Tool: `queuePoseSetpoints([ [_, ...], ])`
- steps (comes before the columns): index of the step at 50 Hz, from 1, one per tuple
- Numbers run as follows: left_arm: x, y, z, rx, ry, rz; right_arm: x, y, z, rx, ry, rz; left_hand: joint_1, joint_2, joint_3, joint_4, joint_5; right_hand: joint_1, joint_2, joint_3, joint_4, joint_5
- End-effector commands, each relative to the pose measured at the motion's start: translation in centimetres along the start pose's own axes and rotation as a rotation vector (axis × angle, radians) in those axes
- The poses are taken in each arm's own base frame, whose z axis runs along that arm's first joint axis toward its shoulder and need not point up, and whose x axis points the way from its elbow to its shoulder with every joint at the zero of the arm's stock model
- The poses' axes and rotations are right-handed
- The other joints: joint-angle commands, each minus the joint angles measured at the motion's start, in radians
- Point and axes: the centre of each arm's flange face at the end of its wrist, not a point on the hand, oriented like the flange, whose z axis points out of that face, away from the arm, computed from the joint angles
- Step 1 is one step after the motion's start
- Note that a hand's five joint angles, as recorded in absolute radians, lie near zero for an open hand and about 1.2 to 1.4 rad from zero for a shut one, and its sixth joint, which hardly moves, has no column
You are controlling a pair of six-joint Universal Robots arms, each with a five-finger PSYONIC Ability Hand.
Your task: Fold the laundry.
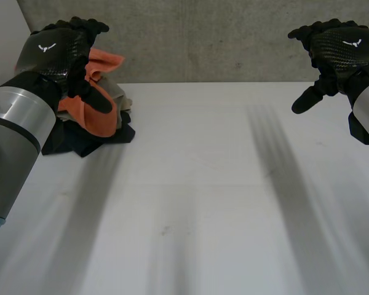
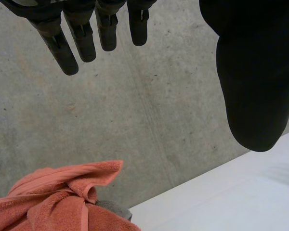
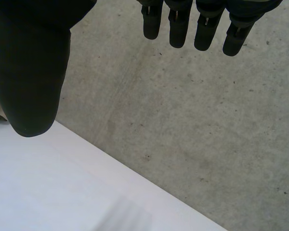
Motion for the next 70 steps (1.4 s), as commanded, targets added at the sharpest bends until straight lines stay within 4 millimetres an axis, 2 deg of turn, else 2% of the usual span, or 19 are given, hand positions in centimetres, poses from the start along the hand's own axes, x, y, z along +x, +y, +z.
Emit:
queuePoseSetpoints([
  [1,0.0,0.3,-0.1,-0.011,-0.002,0.000,-0.1,0.2,0.0,-0.004,-0.001,0.000,-0.015,-0.025,-0.029,-0.021,-0.046,-0.043,-0.030,-0.030,-0.028,-0.041],
  [13,0.0,0.3,0.0,-0.011,-0.001,0.003,-0.1,0.3,-0.1,-0.005,-0.003,-0.004,-0.015,-0.025,-0.029,-0.021,-0.046,-0.043,-0.030,-0.030,-0.028,-0.041],
  [17,-0.1,0.3,0.8,0.009,-0.010,0.009,-0.1,0.3,0.0,-0.006,0.000,-0.009,-0.015,-0.025,-0.029,-0.021,-0.046,-0.043,-0.030,-0.030,-0.028,-0.041],
  [20,-1.9,0.9,4.3,0.052,-0.070,0.065,-0.1,0.4,0.1,-0.009,-0.001,-0.015,-0.015,-0.025,-0.029,-0.021,-0.046,-0.043,-0.030,-0.030,-0.028,-0.041],
  [22,-4.7,2.2,7.6,0.047,-0.143,0.155,-0.1,0.4,0.1,-0.012,0.000,-0.018,-0.015,-0.025,-0.029,-0.021,-0.046,-0.043,-0.030,-0.030,-0.028,-0.041],
  [26,-7.4,4.7,11.4,0.012,-0.201,0.332,-0.2,0.7,0.1,-0.022,-0.003,-0.035,-0.015,-0.025,-0.029,-0.021,-0.046,-0.043,-0.030,-0.030,-0.028,-0.041],
  [33,-8.8,9.5,16.2,-0.007,-0.218,0.556,-0.3,0.9,0.0,-0.029,-0.008,-0.073,-0.009,-0.018,-0.023,-0.014,-0.039,-0.043,-0.030,-0.030,-0.028,-0.041],
  [40,-11.1,15.2,18.8,-0.031,-0.231,0.581,-0.5,1.1,0.0,-0.036,-0.014,-0.078,0.044,0.034,0.030,0.038,0.013,-0.043,-0.030,-0.030,-0.028,-0.041],
  [44,-11.1,17.0,19.7,-0.017,-0.204,0.583,-0.5,1.7,0.3,-0.051,-0.017,-0.077,0.387,0.377,0.373,0.381,0.356,-0.043,-0.030,-0.030,-0.028,-0.041],
  [47,-11.2,16.3,20.3,0.027,-0.220,0.586,-0.4,2.2,0.6,-0.067,-0.016,-0.077,1.107,1.097,1.093,1.102,1.077,-0.043,-0.030,-0.030,-0.028,-0.041],
  [49,-10.9,15.3,20.6,0.072,-0.254,0.585,-0.4,2.2,0.6,-0.067,-0.016,-0.077,1.206,1.197,1.193,1.201,1.176,-0.043,-0.030,-0.030,-0.028,-0.041],
  [52,-9.0,12.7,20.2,0.138,-0.298,0.566,-0.3,2.1,0.7,-0.064,-0.012,-0.077,1.207,1.197,1.193,1.201,1.176,-0.043,-0.030,-0.030,-0.028,-0.041],
  [56,-5.2,5.5,18.0,0.275,-0.283,0.518,-0.3,1.9,0.7,-0.055,-0.012,-0.078,1.207,1.197,1.193,1.201,1.176,-0.043,-0.030,-0.030,-0.028,-0.041],
  [57,-3.8,3.0,16.7,0.322,-0.265,0.488,-0.2,1.8,0.7,-0.054,-0.009,-0.078,1.207,1.197,1.193,1.201,1.176,-0.043,-0.030,-0.030,-0.028,-0.041],
  [59,-1.9,0.2,14.6,0.371,-0.226,0.417,-0.1,1.6,0.7,-0.048,-0.007,-0.079,1.207,1.197,1.193,1.201,1.176,-0.043,-0.030,-0.030,-0.028,-0.041],
  [61,0.5,-1.6,12.5,0.403,-0.163,0.331,0.1,1.5,0.8,-0.043,0.000,-0.079,1.207,1.197,1.193,1.201,1.176,-0.043,-0.030,-0.030,-0.028,-0.041],
  [62,2.5,-2.7,10.5,0.416,-0.102,0.256,0.3,1.5,0.8,-0.043,0.006,-0.080,1.207,1.197,1.193,1.201,1.176,-0.043,-0.030,-0.030,-0.028,-0.041],
  [66,5.5,-2.8,6.9,0.372,-0.001,0.189,0.6,1.3,0.8,-0.039,0.015,-0.080,1.207,1.197,1.193,1.201,1.176,-0.043,-0.030,-0.030,-0.028,-0.041],
  [70,8.6,0.5,3.7,0.231,0.107,0.186,0.6,1.3,0.8,-0.038,0.013,-0.082,1.207,1.197,1.193,1.201,1.176,-0.043,-0.030,-0.030,-0.028,-0.041],
])
